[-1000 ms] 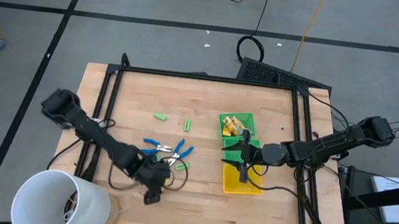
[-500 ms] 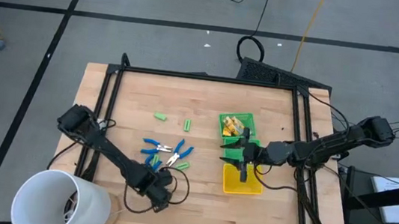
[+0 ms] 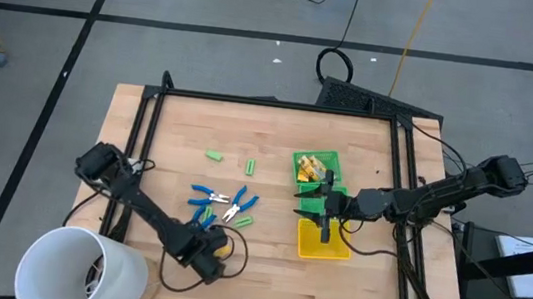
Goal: Pick & Place School Supplies
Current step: Put the yellow crayon box into the top green bin
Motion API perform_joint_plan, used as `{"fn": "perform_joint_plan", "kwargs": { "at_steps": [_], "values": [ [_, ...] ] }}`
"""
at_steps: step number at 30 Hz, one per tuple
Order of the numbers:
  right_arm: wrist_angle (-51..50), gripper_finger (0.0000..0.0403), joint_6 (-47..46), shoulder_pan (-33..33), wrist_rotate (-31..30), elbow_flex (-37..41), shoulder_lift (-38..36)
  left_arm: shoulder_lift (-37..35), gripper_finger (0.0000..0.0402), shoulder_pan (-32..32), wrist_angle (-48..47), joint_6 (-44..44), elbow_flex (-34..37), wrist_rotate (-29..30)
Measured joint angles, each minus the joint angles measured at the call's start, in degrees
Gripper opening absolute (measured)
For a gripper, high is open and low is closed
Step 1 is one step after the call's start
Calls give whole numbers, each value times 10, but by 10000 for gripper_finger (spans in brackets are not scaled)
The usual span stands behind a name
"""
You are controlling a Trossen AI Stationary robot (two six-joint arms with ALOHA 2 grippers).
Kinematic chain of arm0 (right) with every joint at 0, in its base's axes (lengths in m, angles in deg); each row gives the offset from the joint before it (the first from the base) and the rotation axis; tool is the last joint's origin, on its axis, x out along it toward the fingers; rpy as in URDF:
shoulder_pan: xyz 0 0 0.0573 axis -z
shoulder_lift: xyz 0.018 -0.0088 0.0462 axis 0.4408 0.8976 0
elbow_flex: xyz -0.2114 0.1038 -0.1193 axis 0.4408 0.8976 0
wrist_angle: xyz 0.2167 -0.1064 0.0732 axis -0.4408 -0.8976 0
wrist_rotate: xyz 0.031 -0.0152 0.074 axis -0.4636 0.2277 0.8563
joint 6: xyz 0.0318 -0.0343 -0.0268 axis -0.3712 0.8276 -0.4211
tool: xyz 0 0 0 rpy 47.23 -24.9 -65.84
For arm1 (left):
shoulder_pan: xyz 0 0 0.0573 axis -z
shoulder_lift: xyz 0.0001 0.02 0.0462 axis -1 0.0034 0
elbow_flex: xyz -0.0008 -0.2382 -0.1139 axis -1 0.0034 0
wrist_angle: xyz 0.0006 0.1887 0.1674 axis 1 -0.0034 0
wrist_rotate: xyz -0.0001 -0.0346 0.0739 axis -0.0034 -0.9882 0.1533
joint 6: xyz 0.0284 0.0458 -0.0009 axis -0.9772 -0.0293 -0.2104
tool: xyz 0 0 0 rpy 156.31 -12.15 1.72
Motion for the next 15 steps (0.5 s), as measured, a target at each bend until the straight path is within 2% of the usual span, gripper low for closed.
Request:
{"fn": "perform_joint_plan", "kwargs": {
  "at_steps": [4, 15],
  "values": [
    [1, 171, 11, 0, 0, 0, 0, 0, 215, 6, -3, -5, 1, 11],
    [6, 171, 11, 0, 0, 0, 0, -29, 137, -2, 22, -85, 5, 65]
  ]
}}
